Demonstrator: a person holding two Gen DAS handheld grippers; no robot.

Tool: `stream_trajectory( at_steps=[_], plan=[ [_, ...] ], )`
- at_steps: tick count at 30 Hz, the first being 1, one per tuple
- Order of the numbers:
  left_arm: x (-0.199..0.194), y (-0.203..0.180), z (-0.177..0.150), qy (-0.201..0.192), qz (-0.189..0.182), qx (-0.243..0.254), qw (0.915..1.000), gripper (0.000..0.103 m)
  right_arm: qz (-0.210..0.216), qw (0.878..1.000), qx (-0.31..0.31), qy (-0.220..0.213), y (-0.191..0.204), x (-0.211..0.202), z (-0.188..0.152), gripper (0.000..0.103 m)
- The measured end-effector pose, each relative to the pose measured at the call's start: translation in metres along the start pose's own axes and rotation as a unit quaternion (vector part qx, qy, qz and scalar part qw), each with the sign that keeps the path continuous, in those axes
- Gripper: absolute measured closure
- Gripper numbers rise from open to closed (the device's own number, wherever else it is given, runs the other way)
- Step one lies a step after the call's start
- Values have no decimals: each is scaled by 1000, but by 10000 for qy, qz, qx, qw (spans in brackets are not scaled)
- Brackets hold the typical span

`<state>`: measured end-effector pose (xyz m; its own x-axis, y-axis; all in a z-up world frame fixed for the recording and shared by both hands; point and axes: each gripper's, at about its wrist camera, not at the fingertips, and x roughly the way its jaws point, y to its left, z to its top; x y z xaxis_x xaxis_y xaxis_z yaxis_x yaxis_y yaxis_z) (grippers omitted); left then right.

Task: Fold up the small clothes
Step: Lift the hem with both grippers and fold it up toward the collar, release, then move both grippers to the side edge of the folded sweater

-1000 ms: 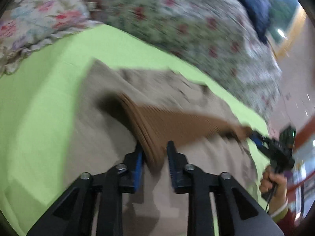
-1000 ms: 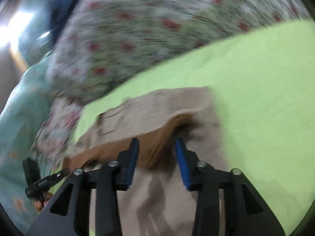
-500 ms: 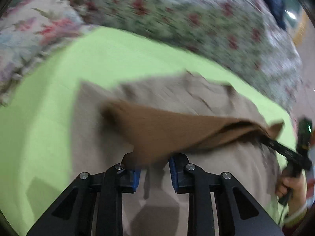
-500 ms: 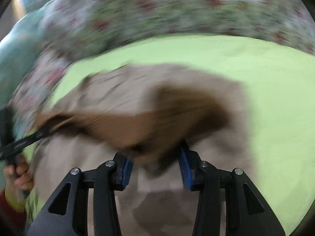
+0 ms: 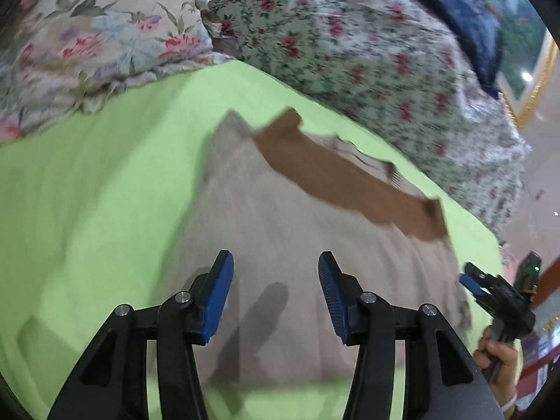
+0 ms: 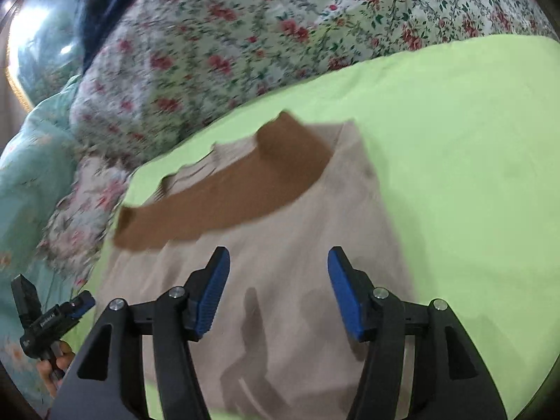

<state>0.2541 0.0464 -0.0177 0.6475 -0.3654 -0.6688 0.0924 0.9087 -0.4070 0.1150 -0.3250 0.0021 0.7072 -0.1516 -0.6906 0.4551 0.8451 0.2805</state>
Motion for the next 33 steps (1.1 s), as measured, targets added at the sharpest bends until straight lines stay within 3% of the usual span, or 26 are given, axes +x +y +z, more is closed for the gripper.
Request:
stream_trajectory(
  at_steps=[7, 11, 15, 19, 23, 31, 33],
  plan=[
    [-45, -7, -74, 54, -302, -176, 9994, 48, 224, 9995, 198, -36, 12, -48, -80, 43],
    [-45, 2, -106, 381, -411, -463, 9974, 48, 310, 9983, 463, 175, 15, -62, -126, 42],
    [-44, 14, -123, 411, -441, -830, 9947, 46, 403, 9981, 346, 322, 28, -77, -146, 42],
    [-37, 22, -116, 283, -556, -1180, 9911, 39, 459, 9982, 261, 273, 37, -91, -152, 38],
    [-24, 31, -95, 64, -555, -1505, 9870, 21, 539, 9977, 302, 271, 40, -93, -152, 37],
    [7, 41, -51, -303, -54, -1729, 9845, 23, 735, 9965, 228, 324, 45, -69, -115, 37],
    [14, 38, -42, -370, 69, -1628, 9859, 39, 802, 9962, 140, 320, 47, -58, -98, 37]
  ],
)
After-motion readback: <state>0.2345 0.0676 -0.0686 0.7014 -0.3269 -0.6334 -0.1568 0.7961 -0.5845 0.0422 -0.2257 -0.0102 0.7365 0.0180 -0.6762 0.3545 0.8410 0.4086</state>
